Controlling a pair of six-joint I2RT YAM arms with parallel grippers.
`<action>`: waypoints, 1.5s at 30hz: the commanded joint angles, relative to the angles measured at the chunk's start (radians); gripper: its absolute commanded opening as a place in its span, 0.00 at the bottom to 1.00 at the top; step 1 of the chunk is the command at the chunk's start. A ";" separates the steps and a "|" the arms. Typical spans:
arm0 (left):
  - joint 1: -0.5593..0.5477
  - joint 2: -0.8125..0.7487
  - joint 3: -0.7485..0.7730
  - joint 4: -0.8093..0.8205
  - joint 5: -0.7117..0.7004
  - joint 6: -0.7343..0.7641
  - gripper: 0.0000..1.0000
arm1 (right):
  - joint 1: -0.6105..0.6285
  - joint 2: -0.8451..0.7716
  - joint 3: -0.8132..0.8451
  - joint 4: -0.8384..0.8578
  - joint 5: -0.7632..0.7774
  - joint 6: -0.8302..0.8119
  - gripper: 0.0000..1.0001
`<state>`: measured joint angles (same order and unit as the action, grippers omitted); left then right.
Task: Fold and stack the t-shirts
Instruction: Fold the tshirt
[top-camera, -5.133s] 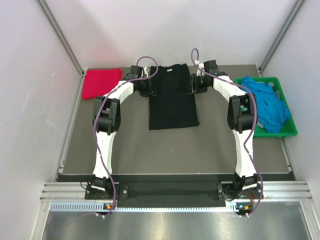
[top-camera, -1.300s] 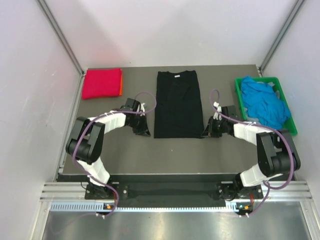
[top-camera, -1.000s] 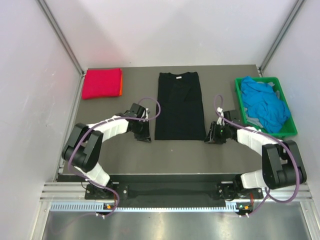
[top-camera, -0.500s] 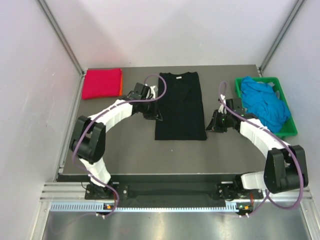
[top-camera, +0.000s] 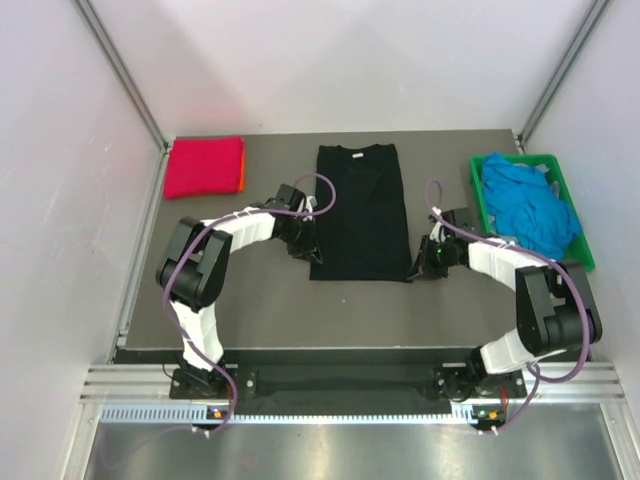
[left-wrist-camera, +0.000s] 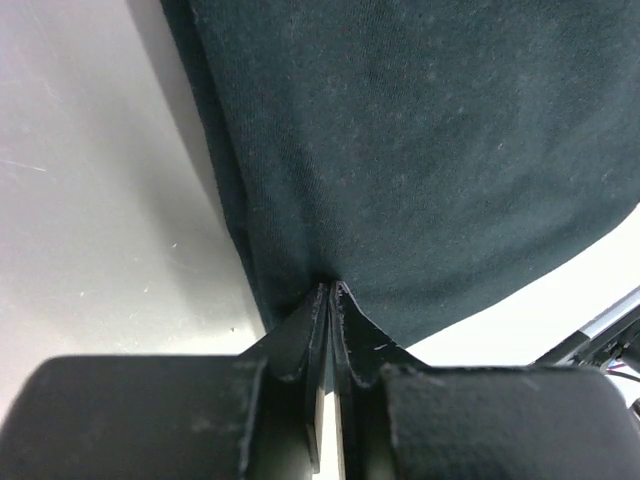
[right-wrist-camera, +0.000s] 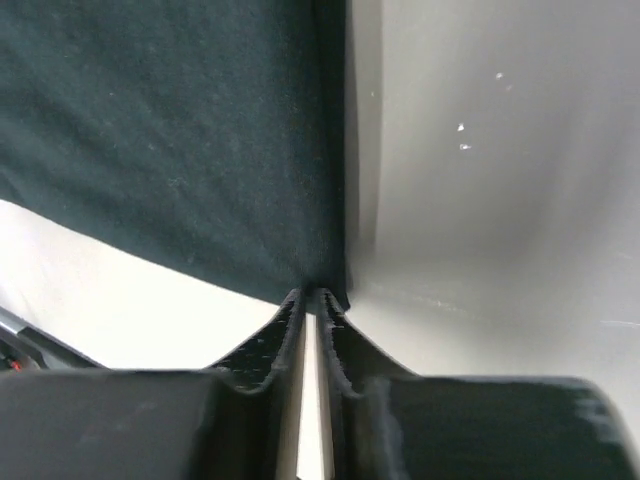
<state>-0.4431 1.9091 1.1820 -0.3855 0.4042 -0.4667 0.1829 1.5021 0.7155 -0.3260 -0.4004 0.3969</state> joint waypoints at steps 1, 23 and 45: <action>0.001 -0.018 0.045 -0.010 -0.051 0.017 0.11 | 0.007 -0.078 0.074 -0.005 0.035 -0.029 0.11; 0.142 0.258 0.449 0.033 0.087 0.146 0.29 | -0.036 0.423 0.703 0.002 0.038 -0.293 0.49; 0.142 0.384 0.659 -0.061 -0.008 0.212 0.32 | -0.046 0.606 0.871 -0.016 0.018 -0.328 0.47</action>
<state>-0.3016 2.2700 1.7798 -0.4343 0.4080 -0.2874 0.1474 2.0899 1.5368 -0.3660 -0.3679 0.0906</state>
